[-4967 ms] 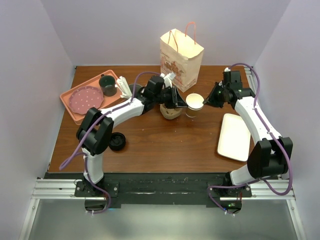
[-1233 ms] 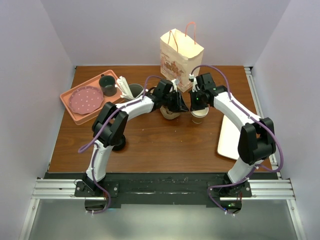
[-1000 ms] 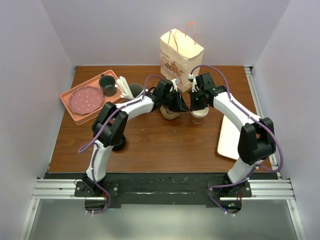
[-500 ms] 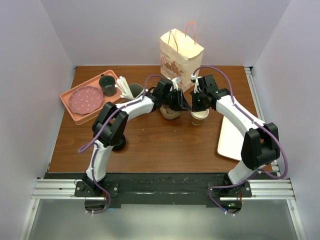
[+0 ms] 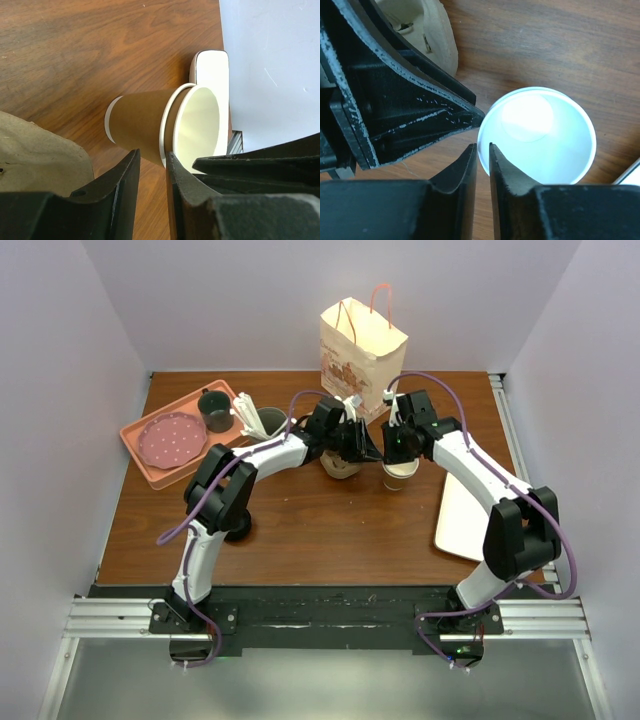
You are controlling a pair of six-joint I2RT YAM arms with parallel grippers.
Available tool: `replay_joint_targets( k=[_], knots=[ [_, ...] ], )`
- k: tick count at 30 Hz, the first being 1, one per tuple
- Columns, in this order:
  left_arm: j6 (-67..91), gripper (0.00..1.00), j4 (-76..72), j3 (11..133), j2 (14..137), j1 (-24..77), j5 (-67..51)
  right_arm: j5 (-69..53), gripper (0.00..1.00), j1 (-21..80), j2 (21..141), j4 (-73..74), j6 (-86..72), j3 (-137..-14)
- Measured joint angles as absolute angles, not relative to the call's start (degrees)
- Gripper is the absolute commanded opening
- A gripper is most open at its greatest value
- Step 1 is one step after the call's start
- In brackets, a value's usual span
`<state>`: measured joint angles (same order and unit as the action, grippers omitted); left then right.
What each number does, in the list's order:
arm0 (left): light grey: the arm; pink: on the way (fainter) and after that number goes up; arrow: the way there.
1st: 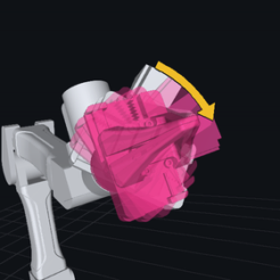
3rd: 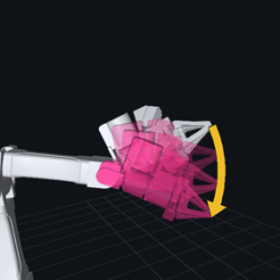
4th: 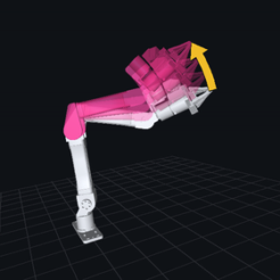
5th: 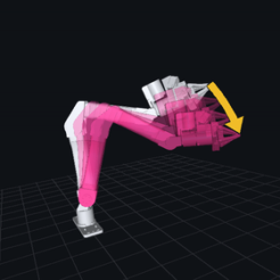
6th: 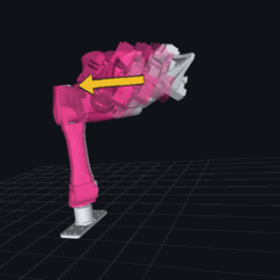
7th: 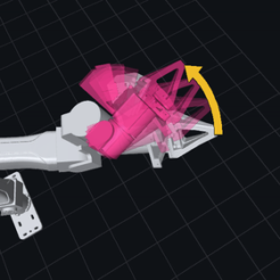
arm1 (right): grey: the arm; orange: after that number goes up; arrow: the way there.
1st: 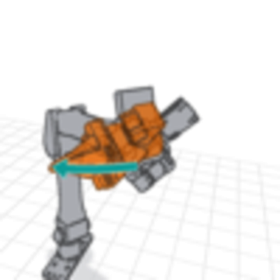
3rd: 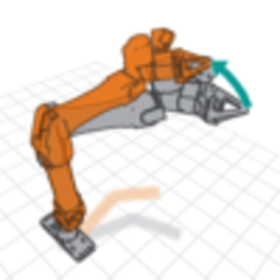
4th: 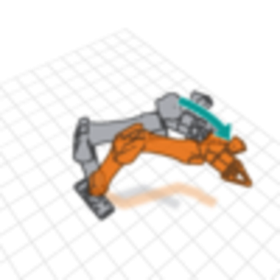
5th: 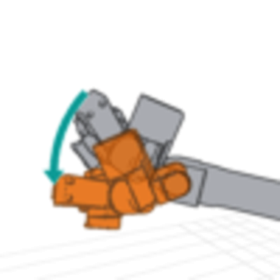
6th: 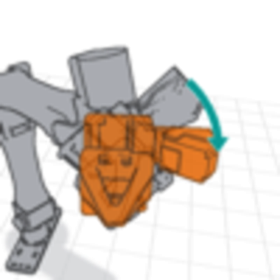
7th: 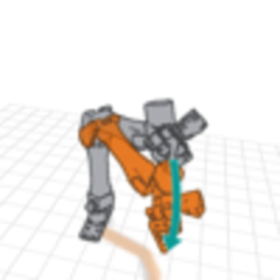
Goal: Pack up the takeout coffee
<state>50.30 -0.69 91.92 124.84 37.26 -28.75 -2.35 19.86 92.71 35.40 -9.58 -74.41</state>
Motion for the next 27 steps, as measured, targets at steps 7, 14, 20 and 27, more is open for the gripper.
replay_joint_targets(
  k=[7, 14, 20, 27],
  knots=[
    [50.33, 0.32, -0.75, 91.35, 124.84, 37.26, -28.75, -1.17, 0.23, 19.88, 92.33, 35.86, -7.88, -74.39],
    [50.37, 0.33, -0.78, 91.15, 124.84, 37.26, -28.75, -1.08, 0.23, 19.88, 92.38, 35.99, -7.44, -74.35],
    [50.39, 0.33, -0.78, 91.15, 124.84, 37.26, -28.75, -2.20, 0.23, 19.88, 92.38, 35.92, -7.49, -73.91],
    [50.41, 0.33, -0.78, 91.15, 124.84, 37.26, -28.77, -2.66, 0.23, 20.23, 92.51, 35.90, -7.49, -73.56]
  ],
)
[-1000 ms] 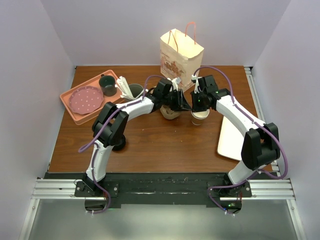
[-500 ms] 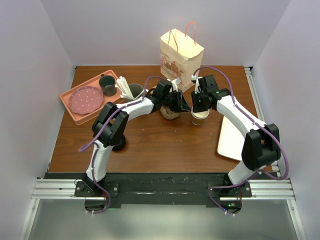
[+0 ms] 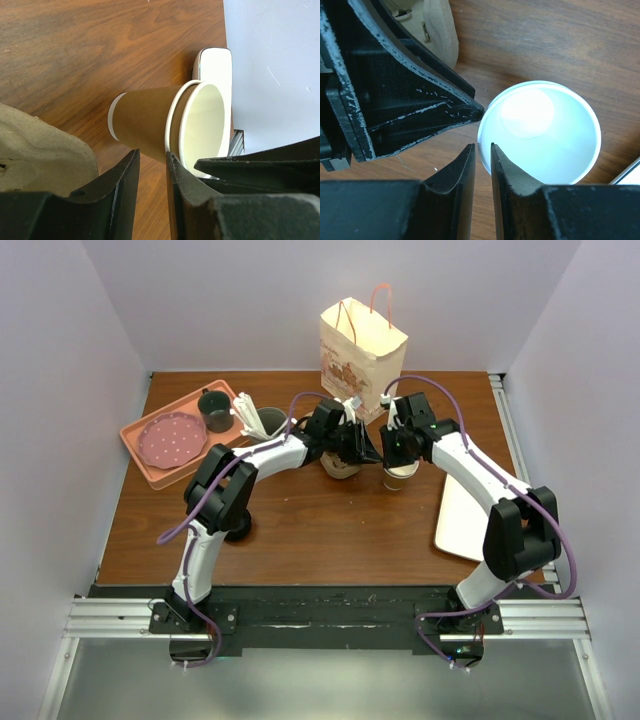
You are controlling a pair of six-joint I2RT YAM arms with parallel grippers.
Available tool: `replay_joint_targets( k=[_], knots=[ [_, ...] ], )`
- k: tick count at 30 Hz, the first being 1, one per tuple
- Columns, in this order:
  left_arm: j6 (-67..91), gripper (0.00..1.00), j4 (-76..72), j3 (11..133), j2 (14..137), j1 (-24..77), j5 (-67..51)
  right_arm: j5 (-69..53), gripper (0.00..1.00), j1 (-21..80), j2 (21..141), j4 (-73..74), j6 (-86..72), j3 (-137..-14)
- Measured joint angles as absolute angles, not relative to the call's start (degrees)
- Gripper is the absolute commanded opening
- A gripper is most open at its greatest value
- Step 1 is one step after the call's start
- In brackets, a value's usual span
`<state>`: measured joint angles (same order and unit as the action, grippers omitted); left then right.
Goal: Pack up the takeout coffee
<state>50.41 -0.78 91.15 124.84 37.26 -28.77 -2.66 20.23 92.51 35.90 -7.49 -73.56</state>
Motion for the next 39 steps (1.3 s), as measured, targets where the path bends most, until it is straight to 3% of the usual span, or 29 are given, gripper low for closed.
replay_joint_targets(
  k=[9, 14, 39],
  knots=[
    [50.41, 0.33, -0.78, 91.15, 124.84, 37.26, -28.77, -2.44, 0.19, 20.62, 92.84, 35.90, -7.51, -72.97],
    [50.41, 0.33, -0.80, 91.15, 124.84, 37.28, -28.80, -1.96, 0.00, 20.64, 93.58, 35.77, -7.53, -72.97],
    [50.46, 0.34, -3.75, 91.00, 124.84, 37.69, -31.00, -2.35, 0.00, 20.91, 90.67, 33.58, -7.46, -69.82]
  ],
)
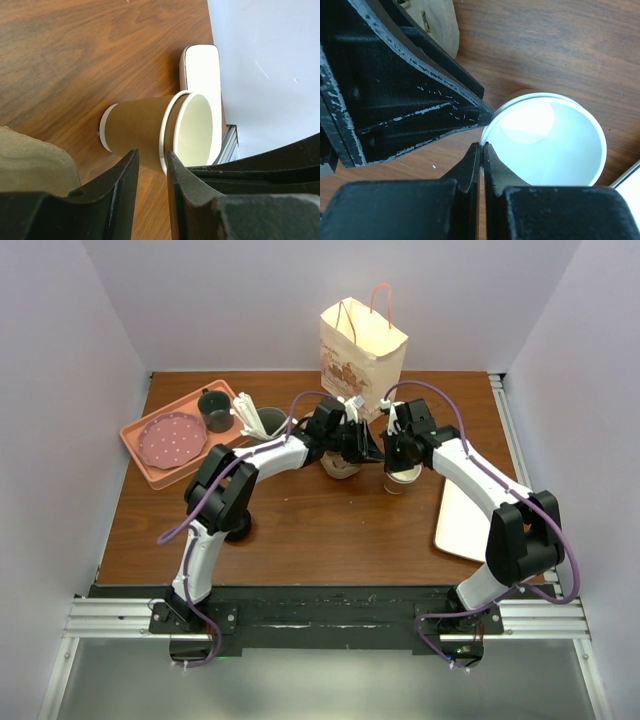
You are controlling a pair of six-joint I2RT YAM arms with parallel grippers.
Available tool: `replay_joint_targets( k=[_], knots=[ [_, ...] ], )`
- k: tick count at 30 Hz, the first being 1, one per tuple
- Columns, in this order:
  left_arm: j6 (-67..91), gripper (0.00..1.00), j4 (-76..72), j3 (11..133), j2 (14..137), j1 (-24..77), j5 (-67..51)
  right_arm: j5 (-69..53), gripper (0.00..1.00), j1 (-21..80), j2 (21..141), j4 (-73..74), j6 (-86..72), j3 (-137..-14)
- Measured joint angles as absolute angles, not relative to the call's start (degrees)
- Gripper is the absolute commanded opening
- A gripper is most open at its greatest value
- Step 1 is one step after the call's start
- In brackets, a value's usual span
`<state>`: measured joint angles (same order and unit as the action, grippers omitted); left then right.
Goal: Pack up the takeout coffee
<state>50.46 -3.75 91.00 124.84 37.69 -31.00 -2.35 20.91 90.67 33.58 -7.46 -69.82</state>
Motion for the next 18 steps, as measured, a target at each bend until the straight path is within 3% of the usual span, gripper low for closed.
replay_joint_targets(
  k=[18],
  knots=[
    [50.46, 0.30, -3.79, 90.11, 124.84, 38.70, -30.87, -2.48, 0.00, 20.86, 89.47, 32.95, -7.66, -68.49]
  ],
)
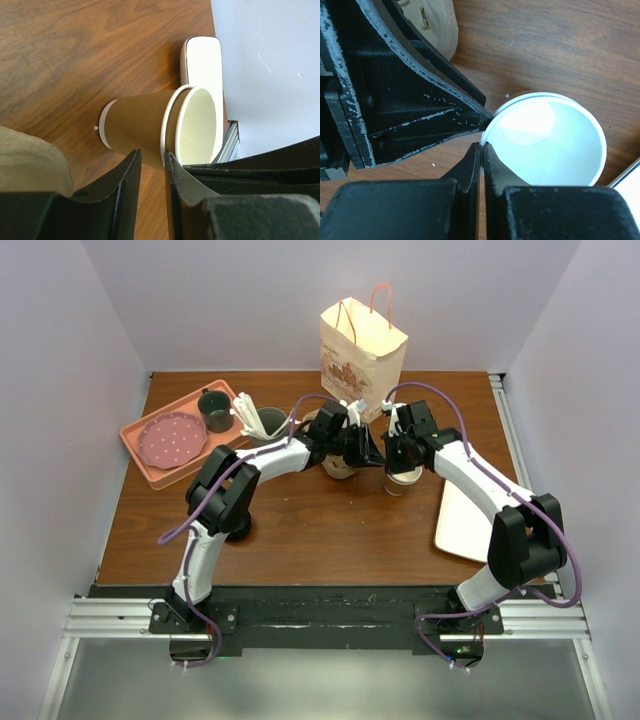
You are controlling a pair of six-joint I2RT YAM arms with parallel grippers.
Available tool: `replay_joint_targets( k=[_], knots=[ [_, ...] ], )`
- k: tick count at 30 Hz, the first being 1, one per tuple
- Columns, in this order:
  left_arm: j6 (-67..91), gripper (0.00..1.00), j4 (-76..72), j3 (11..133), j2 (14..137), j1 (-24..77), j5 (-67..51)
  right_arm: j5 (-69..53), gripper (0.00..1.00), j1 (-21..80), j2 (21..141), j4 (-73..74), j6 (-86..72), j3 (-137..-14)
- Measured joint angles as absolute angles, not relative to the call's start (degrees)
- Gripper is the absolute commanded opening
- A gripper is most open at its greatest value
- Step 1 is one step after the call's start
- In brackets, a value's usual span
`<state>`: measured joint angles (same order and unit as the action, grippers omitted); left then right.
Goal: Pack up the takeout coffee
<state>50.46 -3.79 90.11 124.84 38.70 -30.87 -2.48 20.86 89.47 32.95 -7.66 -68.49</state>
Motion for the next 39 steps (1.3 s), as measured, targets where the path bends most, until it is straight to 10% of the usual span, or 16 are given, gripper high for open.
replay_joint_targets(
  k=[39],
  knots=[
    [49.74, 0.30, -1.96, 89.65, 124.84, 39.92, -29.17, 1.04, 0.00, 20.88, 84.20, 30.24, -8.34, -67.11]
  ],
)
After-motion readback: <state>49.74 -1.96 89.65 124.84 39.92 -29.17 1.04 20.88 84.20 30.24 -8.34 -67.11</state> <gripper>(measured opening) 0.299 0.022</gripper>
